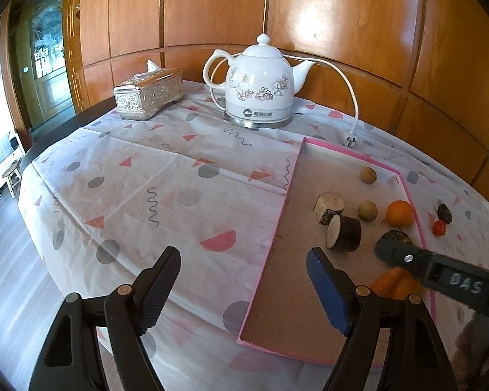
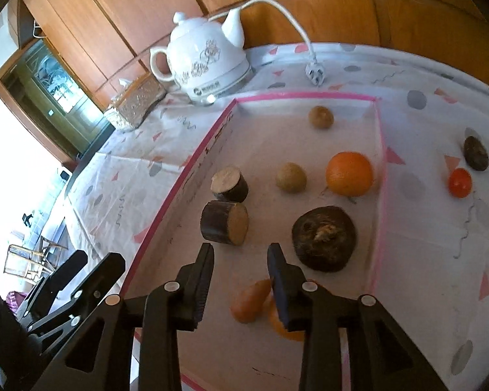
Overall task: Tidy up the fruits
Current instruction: 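Lower the carrot into the pink tray and open the right tool, then move the right tool to the dark round root while the left tool approaches the red tomato, then close the right tool on the dark root while the left tool grasps the tomato, then carry the red tomato into the pink tray and open the left tool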
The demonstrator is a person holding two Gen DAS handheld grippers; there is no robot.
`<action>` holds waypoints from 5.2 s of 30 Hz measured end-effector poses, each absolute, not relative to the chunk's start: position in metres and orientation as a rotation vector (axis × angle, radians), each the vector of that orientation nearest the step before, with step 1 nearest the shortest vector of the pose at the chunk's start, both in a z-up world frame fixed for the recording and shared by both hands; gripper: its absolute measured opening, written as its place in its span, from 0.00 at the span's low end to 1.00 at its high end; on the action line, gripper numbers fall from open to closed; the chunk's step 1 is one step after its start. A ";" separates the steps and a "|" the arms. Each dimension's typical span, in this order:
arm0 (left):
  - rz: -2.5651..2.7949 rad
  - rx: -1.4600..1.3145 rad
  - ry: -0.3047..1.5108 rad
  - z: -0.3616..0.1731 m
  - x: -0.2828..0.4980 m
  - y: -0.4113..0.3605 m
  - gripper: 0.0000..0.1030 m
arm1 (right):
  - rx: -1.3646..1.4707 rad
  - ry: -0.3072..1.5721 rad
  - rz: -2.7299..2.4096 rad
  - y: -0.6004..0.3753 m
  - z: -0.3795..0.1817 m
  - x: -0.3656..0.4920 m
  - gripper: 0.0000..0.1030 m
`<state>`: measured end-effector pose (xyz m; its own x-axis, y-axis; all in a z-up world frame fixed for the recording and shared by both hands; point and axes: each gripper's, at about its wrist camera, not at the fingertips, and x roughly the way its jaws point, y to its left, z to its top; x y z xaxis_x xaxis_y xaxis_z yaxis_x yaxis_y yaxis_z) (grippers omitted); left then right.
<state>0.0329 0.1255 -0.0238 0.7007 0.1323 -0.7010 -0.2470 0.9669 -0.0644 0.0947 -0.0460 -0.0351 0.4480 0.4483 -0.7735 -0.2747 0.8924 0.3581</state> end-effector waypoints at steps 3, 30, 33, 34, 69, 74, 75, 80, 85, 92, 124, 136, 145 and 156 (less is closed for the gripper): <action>0.208 -0.146 0.770 -0.023 0.033 0.120 0.79 | 0.183 0.959 0.432 -0.056 -0.025 0.087 0.33; -0.014 0.009 0.746 -0.003 0.046 0.032 0.79 | 0.133 0.879 -0.117 -0.258 -0.040 0.077 0.33; -0.079 0.021 0.749 0.000 0.052 0.013 0.79 | 0.134 0.881 -0.131 -0.268 -0.042 0.081 0.33; -0.101 0.029 0.749 0.002 0.055 0.005 0.79 | 0.131 0.883 -0.134 -0.270 -0.043 0.082 0.33; -0.295 -0.046 0.956 -0.070 0.190 -0.161 0.27 | 0.176 0.899 -0.099 -0.313 -0.060 0.128 0.33; -0.286 -0.055 0.934 -0.067 0.157 -0.150 0.27 | 0.189 0.873 -0.003 -0.309 -0.054 0.138 0.33; -0.281 -0.057 0.935 -0.068 0.149 -0.147 0.27 | 0.190 0.870 0.033 -0.306 -0.053 0.142 0.34; -0.282 -0.028 0.898 -0.075 0.127 -0.145 0.28 | 0.142 0.874 0.141 -0.286 -0.052 0.166 0.46; -0.294 -0.048 0.907 -0.081 0.129 -0.143 0.29 | 0.032 0.908 0.186 -0.263 -0.061 0.193 0.57; -0.296 -0.052 0.898 -0.082 0.128 -0.142 0.29 | -0.038 0.922 0.162 -0.249 -0.071 0.220 0.53; -0.313 0.022 0.859 -0.053 0.078 -0.118 0.27 | 0.043 0.875 -0.148 -0.284 -0.072 0.063 0.45; -0.302 0.035 0.785 -0.018 0.051 -0.086 0.27 | 0.027 0.873 -0.155 -0.282 -0.073 0.062 0.45; -0.265 0.016 0.742 0.001 0.037 -0.052 0.27 | 0.024 0.871 -0.156 -0.282 -0.073 0.062 0.45; -0.165 -0.024 0.746 0.000 0.038 -0.003 0.27 | 0.019 0.874 -0.158 -0.281 -0.073 0.062 0.45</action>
